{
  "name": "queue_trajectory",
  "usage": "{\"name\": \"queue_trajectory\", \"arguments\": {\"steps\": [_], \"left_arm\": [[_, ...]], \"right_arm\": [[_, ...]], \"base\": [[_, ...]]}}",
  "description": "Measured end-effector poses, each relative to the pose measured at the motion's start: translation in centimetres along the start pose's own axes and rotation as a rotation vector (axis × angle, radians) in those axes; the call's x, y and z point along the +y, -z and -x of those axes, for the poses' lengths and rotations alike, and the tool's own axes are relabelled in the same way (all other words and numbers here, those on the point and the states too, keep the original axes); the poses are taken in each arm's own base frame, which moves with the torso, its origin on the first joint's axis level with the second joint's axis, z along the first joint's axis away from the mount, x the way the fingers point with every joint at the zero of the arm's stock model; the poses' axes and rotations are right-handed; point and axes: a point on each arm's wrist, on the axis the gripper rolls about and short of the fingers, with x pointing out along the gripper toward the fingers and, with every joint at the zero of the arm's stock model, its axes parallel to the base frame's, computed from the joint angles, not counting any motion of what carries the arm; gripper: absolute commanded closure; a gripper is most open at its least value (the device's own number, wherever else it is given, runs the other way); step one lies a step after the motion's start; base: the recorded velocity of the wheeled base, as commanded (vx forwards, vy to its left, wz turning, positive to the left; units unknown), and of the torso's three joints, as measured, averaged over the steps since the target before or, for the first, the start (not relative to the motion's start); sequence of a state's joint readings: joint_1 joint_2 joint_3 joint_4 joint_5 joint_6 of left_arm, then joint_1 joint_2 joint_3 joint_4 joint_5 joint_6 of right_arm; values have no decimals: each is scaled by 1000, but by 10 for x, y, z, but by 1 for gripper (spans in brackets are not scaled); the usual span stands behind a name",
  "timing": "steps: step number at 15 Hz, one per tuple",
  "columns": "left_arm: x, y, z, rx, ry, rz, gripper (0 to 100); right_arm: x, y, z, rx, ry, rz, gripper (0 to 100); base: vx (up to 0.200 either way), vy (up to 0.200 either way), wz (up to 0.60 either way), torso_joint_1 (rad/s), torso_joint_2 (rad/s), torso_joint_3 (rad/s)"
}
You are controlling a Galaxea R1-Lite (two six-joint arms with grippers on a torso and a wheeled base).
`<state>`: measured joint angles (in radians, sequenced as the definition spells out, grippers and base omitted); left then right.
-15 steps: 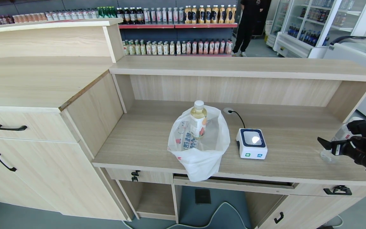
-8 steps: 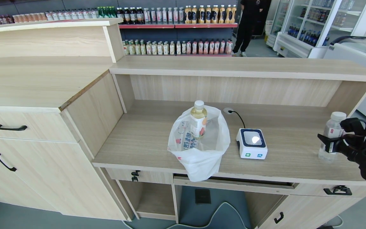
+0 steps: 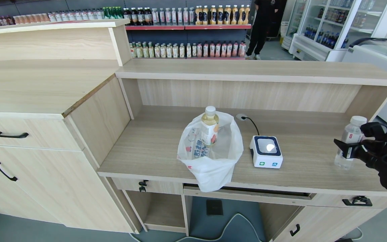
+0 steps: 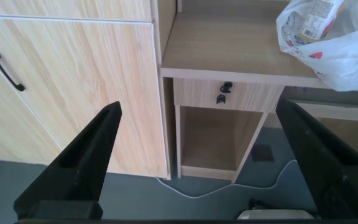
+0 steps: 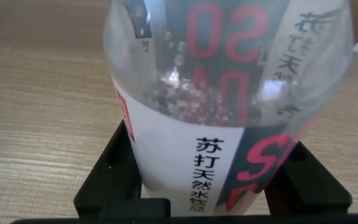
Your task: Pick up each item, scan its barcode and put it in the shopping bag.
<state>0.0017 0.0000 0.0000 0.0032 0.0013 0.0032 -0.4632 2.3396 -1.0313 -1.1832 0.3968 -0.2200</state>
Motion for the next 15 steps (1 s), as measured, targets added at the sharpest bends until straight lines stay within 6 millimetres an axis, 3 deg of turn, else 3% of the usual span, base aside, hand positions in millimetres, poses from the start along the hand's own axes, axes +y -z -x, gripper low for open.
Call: {"name": "queue_trajectory", "arguments": {"steps": [3, 5, 7, 11, 13, 15], "left_arm": [[0, 0, 0, 0, 1, 0, 0], [0, 0, 0, 0, 1, 0, 0], [0, 0, 0, 0, 0, 0, 0], [0, 0, 0, 0, 0, 0, 0], [0, 0, 0, 0, 1, 0, 0], [0, 0, 0, 0, 1, 0, 0]], "right_arm": [[5, -18, 3, -3, -16, -77, 100], [13, -45, 11, 18, -44, -180, 100], [28, -85, 27, 57, -92, -305, 100], [80, -184, 80, 99, -335, -547, 100], [115, -232, 118, 85, -536, -592, 100], [142, -262, 157, 64, -743, -587, 100]], "base": [[0, 0, 0, 0, 0, 0], [0, 0, 0, 0, 0, 0], [0, 0, 0, 0, 0, 0], [0, 0, 0, 0, 0, 0], [0, 0, 0, 0, 0, 0], [0, 0, 0, 0, 0, 0]]}}
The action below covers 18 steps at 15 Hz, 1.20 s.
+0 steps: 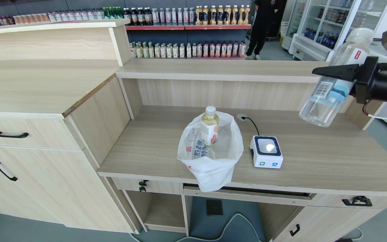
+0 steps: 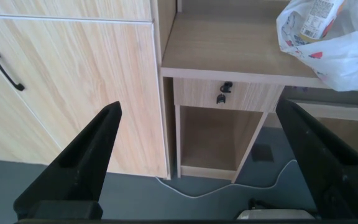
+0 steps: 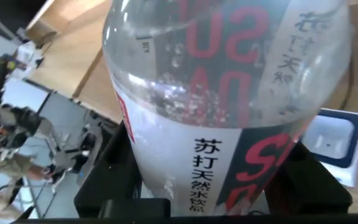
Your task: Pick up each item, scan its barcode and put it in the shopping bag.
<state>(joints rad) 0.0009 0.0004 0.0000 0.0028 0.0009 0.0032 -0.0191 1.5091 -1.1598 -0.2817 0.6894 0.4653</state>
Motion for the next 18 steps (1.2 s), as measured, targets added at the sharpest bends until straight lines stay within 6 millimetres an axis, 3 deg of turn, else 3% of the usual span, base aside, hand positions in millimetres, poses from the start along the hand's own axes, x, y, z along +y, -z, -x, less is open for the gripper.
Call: {"name": "queue_trajectory", "arguments": {"steps": [3, 5, 12, 18], "left_arm": [[0, 0, 0, 0, -1, 0, 0], [0, 0, 0, 0, -1, 0, 0], [0, 0, 0, 0, -1, 0, 0], [0, 0, 0, 0, -1, 0, 0]], "right_arm": [[60, 10, 12, 49, -193, 39, 100], [85, 22, 22, 76, -283, 73, 100], [112, 71, 50, 181, -414, 157, 100], [130, 84, 56, 232, -500, 157, 100]], "base": [[0, 0, 0, 0, 0, 0], [0, 0, 0, 0, 0, 0], [0, 0, 0, 0, 0, 0], [0, 0, 0, 0, 0, 0]]}}
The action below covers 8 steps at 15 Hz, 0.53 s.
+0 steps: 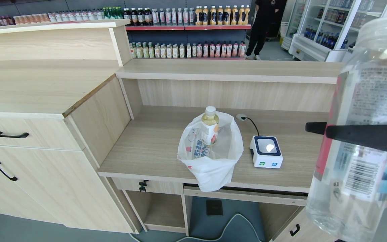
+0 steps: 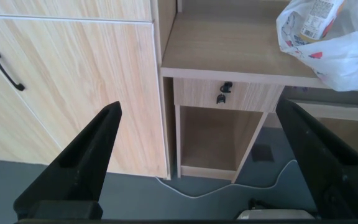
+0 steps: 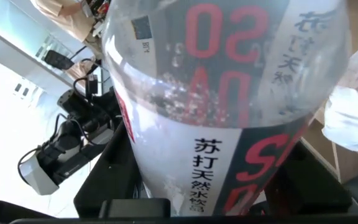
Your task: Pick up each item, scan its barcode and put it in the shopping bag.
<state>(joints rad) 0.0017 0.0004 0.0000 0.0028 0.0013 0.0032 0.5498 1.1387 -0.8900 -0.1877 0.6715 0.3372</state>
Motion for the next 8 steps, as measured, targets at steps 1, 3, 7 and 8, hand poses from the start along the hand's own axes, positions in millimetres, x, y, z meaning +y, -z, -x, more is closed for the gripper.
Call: {"name": "queue_trajectory", "arguments": {"steps": [1, 3, 7, 8], "left_arm": [[0, 0, 0, 0, 1, 0, 0], [0, 0, 0, 0, 1, 0, 0], [0, 0, 0, 0, 0, 0, 0], [0, 0, 0, 0, 0, 0, 0]], "right_arm": [[2, 1, -2, 7, -16, 0, 100], [5, 4, -4, 21, -39, 6, 100], [7, 6, -8, 35, -59, 42, 100], [7, 7, -10, 41, -64, 51, 100]], "base": [[0, 0, 0, 0, 0, 0], [0, 0, 0, 0, 0, 0], [0, 0, 0, 0, 0, 0], [0, 0, 0, 0, 0, 0]]}}
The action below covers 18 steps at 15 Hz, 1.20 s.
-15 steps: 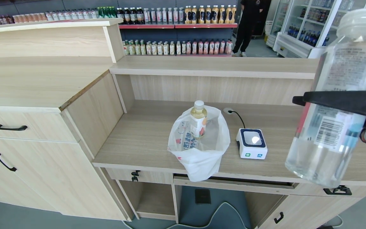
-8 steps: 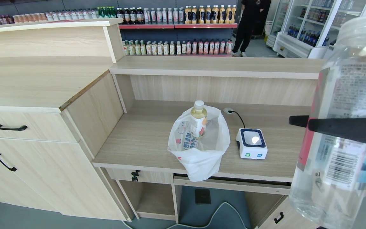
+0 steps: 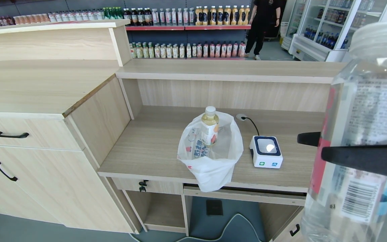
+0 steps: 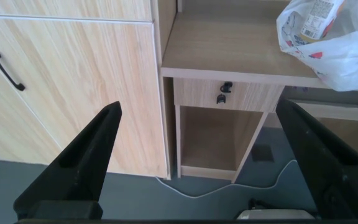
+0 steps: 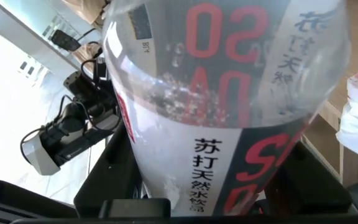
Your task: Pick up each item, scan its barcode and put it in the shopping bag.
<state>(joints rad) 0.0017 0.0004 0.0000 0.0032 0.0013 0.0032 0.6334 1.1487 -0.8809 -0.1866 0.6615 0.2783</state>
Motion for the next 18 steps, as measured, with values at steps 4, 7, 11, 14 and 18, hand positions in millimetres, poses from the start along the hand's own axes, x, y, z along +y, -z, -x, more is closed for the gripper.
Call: {"name": "queue_trajectory", "arguments": {"steps": [4, 7, 11, 14, 18], "left_arm": [[0, 0, 0, 0, 0, 0, 0], [0, 0, 0, 0, 0, 0, 0], [0, 0, 0, 0, 1, 0, 0], [0, 0, 0, 0, 1, 0, 0], [0, 0, 0, 0, 0, 0, 0]], "right_arm": [[-1, 3, -3, 18, -7, 32, 100], [-2, 5, -3, 37, -3, 38, 100], [-2, 4, -4, 37, -5, 39, 100], [-2, 4, -4, 38, -5, 45, 100], [-4, 5, -8, 45, -6, 55, 100]], "base": [[0, 0, 0, 0, 0, 0], [0, 0, 0, 0, 0, 0], [0, 0, 0, 0, 0, 0], [0, 0, 0, 0, 0, 0], [0, 0, 0, 0, 0, 0]]}}
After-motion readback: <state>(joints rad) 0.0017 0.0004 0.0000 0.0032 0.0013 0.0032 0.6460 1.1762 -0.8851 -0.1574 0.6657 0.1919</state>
